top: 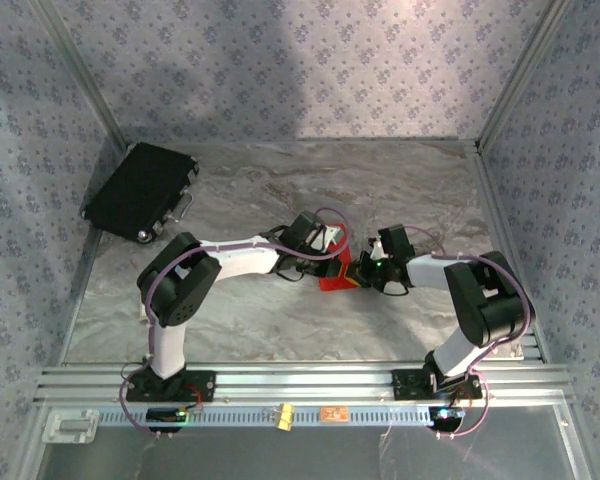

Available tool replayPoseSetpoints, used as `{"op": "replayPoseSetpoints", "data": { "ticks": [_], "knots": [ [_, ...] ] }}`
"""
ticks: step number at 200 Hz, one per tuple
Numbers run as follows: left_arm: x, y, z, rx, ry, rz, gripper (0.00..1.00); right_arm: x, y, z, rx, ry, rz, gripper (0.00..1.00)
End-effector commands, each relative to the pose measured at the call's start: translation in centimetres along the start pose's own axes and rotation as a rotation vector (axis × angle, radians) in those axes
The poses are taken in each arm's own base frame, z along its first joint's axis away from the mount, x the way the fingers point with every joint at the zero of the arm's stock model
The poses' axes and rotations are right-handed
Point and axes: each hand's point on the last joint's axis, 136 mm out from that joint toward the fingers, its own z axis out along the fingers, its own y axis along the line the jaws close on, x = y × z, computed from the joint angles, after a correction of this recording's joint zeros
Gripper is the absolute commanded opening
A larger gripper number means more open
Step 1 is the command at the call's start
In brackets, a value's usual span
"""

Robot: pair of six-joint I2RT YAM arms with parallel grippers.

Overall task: Fold a paper plane with a square sheet of paper (pick it up from the middle)
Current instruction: Fold the triangle a second time at the center of the table.

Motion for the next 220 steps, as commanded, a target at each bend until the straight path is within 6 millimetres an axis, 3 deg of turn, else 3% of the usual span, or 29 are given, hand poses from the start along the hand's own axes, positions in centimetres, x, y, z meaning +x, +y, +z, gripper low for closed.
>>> {"op": "replayPoseSetpoints", "data": {
  "ticks": [1,96,220],
  "knots": [
    [-0.4,0.6,-0.5,-0.005,-0.009,-0.008,0.0,1.0,-2.9,0.1,0.108,0.036,0.02,0.06],
    [-0.7,4.2,-0.6,-0.147,0.016,0.017,0.0,0.8,-2.5,-0.2,0.09,0.05,0.005,0.05],
    [-1.2,5.9,-0.1,-0.193,-0.004,0.021,0.0,0.8,-1.7,-0.3,0.074,0.059,-0.013,0.04]
  ]
}}
